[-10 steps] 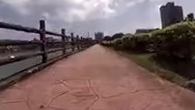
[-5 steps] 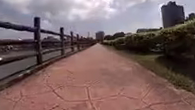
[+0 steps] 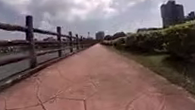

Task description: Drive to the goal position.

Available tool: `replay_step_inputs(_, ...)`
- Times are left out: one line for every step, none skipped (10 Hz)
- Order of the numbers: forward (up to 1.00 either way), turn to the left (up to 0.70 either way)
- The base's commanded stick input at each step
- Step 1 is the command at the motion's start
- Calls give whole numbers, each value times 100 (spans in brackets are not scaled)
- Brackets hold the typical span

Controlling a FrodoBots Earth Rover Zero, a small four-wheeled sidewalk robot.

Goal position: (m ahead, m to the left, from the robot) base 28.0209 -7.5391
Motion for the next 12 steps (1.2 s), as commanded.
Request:
replay_step_inputs(70,0)
replay_step_inputs(70,0)
replay_step_inputs(70,0)
replay_step_inputs(70,0)
replay_step_inputs(70,0)
replay_step_inputs(70,0)
replay_step_inputs(70,0)
replay_step_inputs(70,0)
replay_step_inputs(70,0)
replay_step_inputs(70,0)
replay_step_inputs(70,0)
replay_step_inputs(70,0)
